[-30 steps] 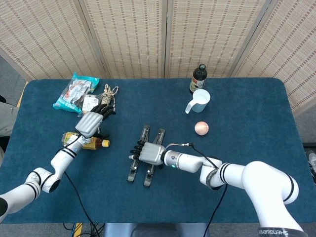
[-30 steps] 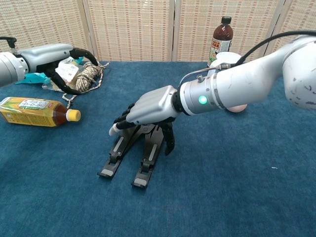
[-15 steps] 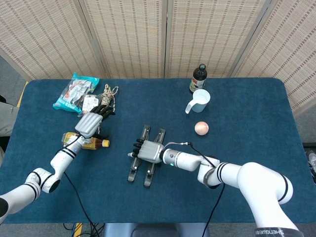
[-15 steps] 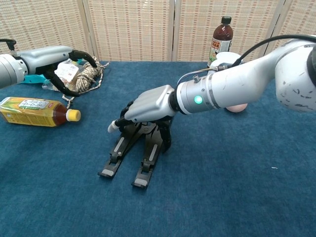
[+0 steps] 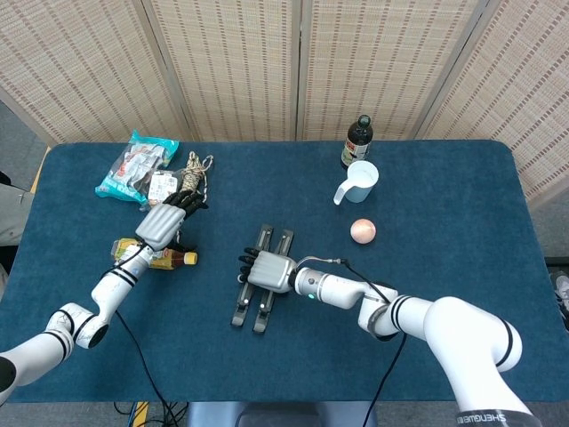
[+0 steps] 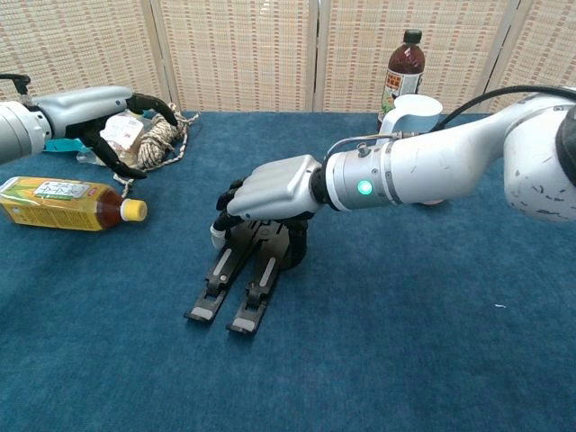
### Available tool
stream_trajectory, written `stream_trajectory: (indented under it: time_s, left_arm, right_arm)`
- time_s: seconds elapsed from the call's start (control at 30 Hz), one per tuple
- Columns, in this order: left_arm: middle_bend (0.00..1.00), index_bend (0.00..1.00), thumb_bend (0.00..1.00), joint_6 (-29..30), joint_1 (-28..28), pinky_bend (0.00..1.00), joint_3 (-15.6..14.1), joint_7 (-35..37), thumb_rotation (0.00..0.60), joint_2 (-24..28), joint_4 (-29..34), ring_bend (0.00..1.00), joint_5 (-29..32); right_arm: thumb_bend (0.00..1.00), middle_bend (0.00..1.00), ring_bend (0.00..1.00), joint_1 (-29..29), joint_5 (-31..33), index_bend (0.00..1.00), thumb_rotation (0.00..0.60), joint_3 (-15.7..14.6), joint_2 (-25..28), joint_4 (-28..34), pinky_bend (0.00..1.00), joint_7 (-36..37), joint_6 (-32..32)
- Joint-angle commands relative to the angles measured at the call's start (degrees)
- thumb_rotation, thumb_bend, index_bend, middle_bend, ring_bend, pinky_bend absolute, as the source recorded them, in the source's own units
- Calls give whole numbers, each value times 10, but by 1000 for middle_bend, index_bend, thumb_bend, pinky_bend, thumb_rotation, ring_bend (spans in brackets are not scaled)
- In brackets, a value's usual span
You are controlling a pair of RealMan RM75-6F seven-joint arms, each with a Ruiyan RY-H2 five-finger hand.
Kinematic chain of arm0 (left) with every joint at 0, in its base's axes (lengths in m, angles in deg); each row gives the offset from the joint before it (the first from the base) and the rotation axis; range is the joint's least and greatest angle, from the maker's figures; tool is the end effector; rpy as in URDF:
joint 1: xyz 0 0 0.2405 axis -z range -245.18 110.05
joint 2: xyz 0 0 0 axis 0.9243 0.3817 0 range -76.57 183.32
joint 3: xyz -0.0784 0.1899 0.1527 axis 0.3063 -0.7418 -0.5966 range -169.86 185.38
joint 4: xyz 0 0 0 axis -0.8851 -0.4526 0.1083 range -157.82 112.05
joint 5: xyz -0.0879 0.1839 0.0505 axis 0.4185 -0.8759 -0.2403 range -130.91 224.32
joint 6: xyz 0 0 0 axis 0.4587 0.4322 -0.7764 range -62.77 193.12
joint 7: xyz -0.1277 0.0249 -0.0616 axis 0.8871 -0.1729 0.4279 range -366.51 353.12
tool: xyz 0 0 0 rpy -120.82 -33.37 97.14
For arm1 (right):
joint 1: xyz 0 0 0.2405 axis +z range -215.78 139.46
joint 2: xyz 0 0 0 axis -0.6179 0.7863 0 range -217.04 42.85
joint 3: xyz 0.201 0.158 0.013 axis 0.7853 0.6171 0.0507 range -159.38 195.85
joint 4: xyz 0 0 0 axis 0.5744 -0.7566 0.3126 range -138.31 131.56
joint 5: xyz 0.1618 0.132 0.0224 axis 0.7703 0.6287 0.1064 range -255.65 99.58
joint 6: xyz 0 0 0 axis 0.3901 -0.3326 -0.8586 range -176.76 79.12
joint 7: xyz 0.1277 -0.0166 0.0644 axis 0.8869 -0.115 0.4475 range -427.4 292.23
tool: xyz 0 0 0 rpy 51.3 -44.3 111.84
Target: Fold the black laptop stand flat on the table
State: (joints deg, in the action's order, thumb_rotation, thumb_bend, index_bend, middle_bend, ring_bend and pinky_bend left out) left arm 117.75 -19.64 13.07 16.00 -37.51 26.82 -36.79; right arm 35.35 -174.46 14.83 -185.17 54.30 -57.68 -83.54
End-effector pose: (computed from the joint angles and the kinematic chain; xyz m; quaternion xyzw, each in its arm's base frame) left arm -0.2059 0.4270 0.0264 -0.7326 -0.3635 -0.4091 0.4048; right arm -0.0457 -0.3820 -0.1030 0.9460 -0.0943 0.2425 0.1934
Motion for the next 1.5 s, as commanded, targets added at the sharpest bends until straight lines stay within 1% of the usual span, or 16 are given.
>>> stream_trajectory:
  time_s: [0.03, 0.2, 0.27, 0.33, 0.37, 0.4, 0.43, 0.5, 0.57, 0.6, 0.8, 0.93, 1.07, 1.27, 1.4, 1.5]
  left_arm:
    - [103, 194, 135, 0, 0, 83, 0, 0, 600, 0, 1, 53, 0]
    - [103, 194, 135, 0, -1, 84, 1, -3, 600, 1, 3, 53, 0]
    - [103, 194, 135, 0, -1, 83, 1, -3, 600, 1, 4, 53, 0]
    - [103, 194, 135, 0, 0, 84, 2, -4, 600, 2, 5, 53, 0]
    - [103, 194, 135, 1, 0, 84, 2, -4, 600, 3, 6, 53, -1]
    - [103, 194, 135, 1, 0, 84, 2, -5, 600, 3, 7, 53, -1]
    - [103, 194, 135, 1, 0, 83, 3, -5, 600, 4, 8, 53, -1]
    - [103, 194, 135, 3, 0, 83, 4, -6, 600, 6, 12, 52, 0]
    - [103, 194, 135, 6, -2, 83, 4, -8, 600, 9, 18, 51, -1]
    - [103, 194, 135, 8, -3, 83, 3, -12, 600, 11, 21, 50, -2]
    - [103, 194, 135, 29, -16, 78, 8, -27, 600, 32, 52, 44, 2]
    - [103, 193, 135, 53, -34, 74, 13, -36, 600, 58, 85, 29, 10]
    - [103, 193, 135, 66, -56, 73, 16, -64, 600, 89, 125, 27, 27]
    - [103, 193, 135, 83, -99, 72, 21, -133, 600, 139, 203, 27, 77]
    - [103, 193, 135, 114, -138, 72, 24, -194, 600, 169, 264, 27, 118]
    - [103, 193, 135, 147, -169, 71, 22, -238, 600, 189, 306, 27, 143]
  right_arm:
    - [205, 454, 106, -5, -1, 313, 600, 0, -4, -7, 60, -1, -10]
    - [252, 518, 177, -12, -6, 379, 600, -1, -7, -14, 99, -1, -32]
    - [252, 513, 178, -13, -8, 379, 600, -3, -5, -12, 100, 1, -35]
    - [252, 461, 169, -12, -7, 368, 600, -3, 1, -6, 101, 4, -33]
    - [250, 401, 144, -11, -5, 319, 600, -3, 6, 0, 101, 5, -29]
    - [245, 313, 92, -11, -1, 208, 600, -1, 10, 6, 102, 4, -24]
    - [243, 284, 75, -11, 4, 170, 600, 1, 15, 13, 101, 0, -19]
    - [222, 111, 10, -13, 16, 21, 600, 8, 28, 36, 62, -12, -12]
    - [196, 12, 0, -22, 29, 0, 600, 16, 42, 59, 11, -30, -18]
    - [184, 0, 0, -26, 36, 0, 600, 20, 48, 70, 0, -38, -21]
    - [171, 0, 0, -71, 97, 0, 600, 46, 109, 157, 0, -108, -51]
    - [172, 0, 0, -121, 162, 0, 600, 62, 167, 237, 0, -182, -96]
    - [173, 0, 0, -182, 233, 0, 600, 72, 227, 330, 0, -257, -171]
    - [173, 4, 0, -267, 267, 0, 600, 63, 284, 406, 0, -345, -295]
    - [173, 4, 0, -319, 286, 0, 600, 54, 310, 446, 0, -363, -352]
    - [173, 10, 0, -358, 279, 0, 600, 43, 322, 460, 0, -381, -401]
